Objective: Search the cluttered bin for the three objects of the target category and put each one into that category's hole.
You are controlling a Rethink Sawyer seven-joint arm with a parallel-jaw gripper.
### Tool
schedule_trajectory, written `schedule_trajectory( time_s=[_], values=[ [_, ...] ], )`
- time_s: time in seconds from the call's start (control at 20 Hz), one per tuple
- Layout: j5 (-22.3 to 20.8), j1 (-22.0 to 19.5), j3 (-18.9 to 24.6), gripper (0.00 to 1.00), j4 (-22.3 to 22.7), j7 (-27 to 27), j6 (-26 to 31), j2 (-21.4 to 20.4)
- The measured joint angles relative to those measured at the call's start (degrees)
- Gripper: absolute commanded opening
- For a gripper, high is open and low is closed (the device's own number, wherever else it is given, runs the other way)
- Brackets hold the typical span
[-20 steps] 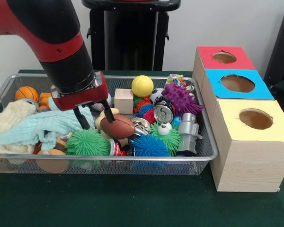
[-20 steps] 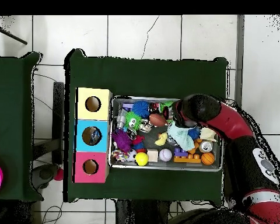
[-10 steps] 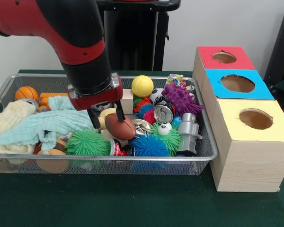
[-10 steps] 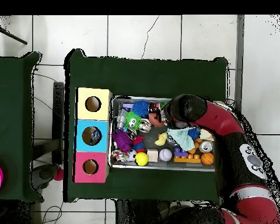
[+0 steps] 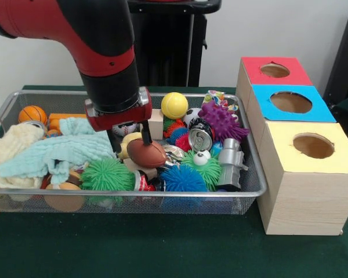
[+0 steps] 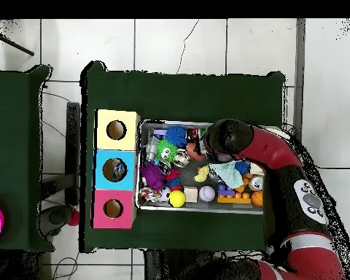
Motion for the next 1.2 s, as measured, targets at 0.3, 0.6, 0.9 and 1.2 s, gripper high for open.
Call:
schedule_trajectory(
  time_s=[0.3, 0.6, 0.9, 1.2],
  values=[
    [-3.8, 1.0, -2.6, 1.00, -1.1, 0.0, 2.4, -0.7],
    [-8.7, 1.1, -4.9, 1.00, -1.4, 0.0, 4.8, -0.8],
    [-8.4, 0.7, -5.5, 1.00, -0.9, 0.0, 7.8, -0.6],
    [-3.9, -0.2, -5.4, 1.00, 1.4, 0.0, 10.8, -0.6]
  ],
)
